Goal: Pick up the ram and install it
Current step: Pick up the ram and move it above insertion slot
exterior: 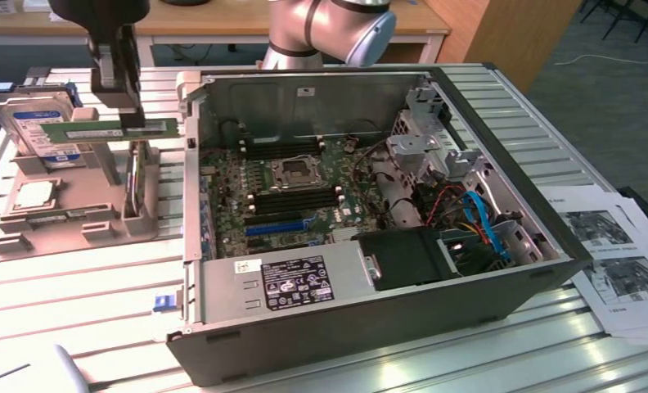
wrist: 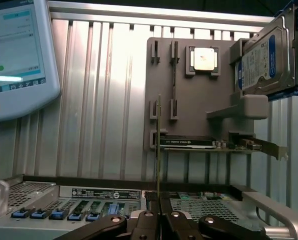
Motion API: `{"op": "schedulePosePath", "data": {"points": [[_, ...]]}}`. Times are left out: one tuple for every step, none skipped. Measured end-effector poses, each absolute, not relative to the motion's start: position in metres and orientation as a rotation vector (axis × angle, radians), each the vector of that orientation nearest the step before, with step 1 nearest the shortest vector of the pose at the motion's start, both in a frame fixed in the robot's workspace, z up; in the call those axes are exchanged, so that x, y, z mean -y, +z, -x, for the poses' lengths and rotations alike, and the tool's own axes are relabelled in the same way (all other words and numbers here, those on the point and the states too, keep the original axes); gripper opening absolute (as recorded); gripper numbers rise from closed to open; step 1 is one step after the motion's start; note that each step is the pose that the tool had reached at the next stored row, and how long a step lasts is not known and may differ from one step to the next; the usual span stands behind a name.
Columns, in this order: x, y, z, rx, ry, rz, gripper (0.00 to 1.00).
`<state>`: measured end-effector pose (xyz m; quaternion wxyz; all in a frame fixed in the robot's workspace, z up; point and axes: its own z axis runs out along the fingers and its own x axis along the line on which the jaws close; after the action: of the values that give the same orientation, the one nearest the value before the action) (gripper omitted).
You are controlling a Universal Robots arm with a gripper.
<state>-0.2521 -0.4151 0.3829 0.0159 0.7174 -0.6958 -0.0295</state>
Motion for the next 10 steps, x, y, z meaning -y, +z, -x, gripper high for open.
{"op": "schedulePosePath", "data": {"points": [[0.415, 0.383, 0.249, 2.164, -0.092, -2.231, 0.12], [0.415, 0.383, 0.247, 2.164, -0.092, -2.231, 0.12], [0.415, 0.383, 0.244, 2.164, -0.092, -2.231, 0.12], [0.415, 0.383, 0.241, 2.164, -0.092, -2.231, 0.12], [0.415, 0.383, 0.238, 2.164, -0.092, -2.231, 0.12], [0.415, 0.383, 0.236, 2.164, -0.092, -2.231, 0.12], [0.415, 0.383, 0.233, 2.164, -0.092, -2.231, 0.12], [0.415, 0.383, 0.23, 2.164, -0.093, -2.231, 0.12], [0.415, 0.383, 0.227, 2.163, -0.093, -2.231, 0.12], [0.415, 0.383, 0.224, 2.163, -0.094, -2.23, 0.12]]}}
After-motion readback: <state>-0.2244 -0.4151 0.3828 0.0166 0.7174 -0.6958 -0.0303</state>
